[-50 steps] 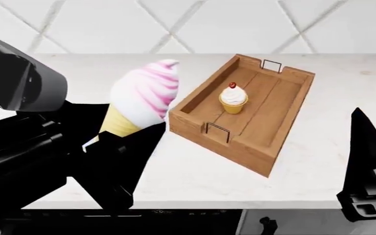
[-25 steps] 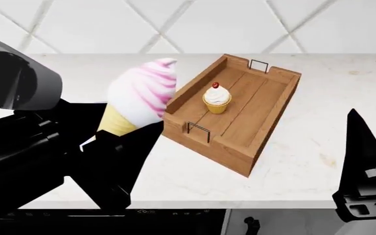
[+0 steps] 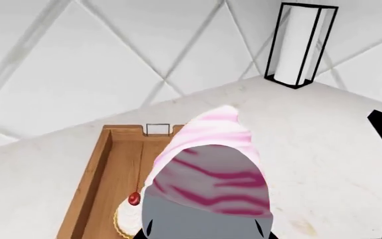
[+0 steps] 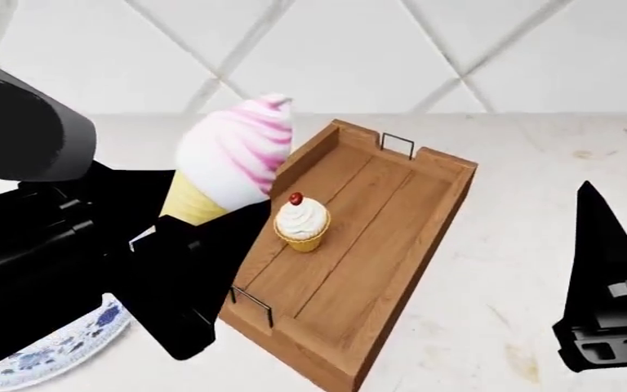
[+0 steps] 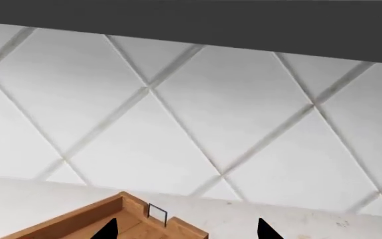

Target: Move the dessert items from the plate to the tray.

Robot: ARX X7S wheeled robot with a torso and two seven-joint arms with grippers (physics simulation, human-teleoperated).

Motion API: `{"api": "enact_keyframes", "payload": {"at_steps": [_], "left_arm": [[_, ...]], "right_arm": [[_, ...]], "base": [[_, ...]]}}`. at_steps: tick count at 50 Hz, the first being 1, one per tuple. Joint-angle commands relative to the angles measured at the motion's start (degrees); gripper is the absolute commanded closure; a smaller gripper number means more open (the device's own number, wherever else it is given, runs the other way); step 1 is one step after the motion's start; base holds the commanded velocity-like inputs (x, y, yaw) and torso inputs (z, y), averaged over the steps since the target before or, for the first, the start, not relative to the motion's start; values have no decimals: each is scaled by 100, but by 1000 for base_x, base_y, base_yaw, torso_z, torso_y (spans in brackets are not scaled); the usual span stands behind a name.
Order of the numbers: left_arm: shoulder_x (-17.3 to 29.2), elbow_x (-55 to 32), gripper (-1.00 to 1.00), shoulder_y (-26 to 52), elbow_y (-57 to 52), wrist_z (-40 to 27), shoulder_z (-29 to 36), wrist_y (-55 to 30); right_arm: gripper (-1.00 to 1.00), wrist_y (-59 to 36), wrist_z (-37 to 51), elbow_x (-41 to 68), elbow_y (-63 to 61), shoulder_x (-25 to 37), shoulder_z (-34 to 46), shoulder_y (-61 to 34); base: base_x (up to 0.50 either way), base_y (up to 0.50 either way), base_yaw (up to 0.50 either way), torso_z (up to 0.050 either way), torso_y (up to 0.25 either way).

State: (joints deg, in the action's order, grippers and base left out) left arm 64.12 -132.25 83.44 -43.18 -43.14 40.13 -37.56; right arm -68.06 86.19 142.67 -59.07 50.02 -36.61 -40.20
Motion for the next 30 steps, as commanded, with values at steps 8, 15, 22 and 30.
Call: {"api": "enact_keyframes", "payload": {"at_steps": [8, 15, 22, 30], "left_arm": [[-3, -74, 100, 41, 33, -65, -19, 13], [-84, -193, 100, 191, 132, -149, 21, -83], [-531, -812, 100, 1061, 713, -591, 288, -548], [-1425, -1341, 100, 2249, 2131, -1122, 987, -1376]], "right_arm": [[-100, 14, 85, 21, -14, 19, 50, -21], [-100, -31, 74, 22, -10, -14, -39, 26], [-100, -51, 19, 25, 32, -13, -133, 59], [-100, -37, -51, 52, 99, 63, -285, 106]], "base": [[147, -9, 0, 0, 1], [0, 0, 0, 0, 0], [0, 0, 0, 0, 0], [0, 0, 0, 0, 0]]}}
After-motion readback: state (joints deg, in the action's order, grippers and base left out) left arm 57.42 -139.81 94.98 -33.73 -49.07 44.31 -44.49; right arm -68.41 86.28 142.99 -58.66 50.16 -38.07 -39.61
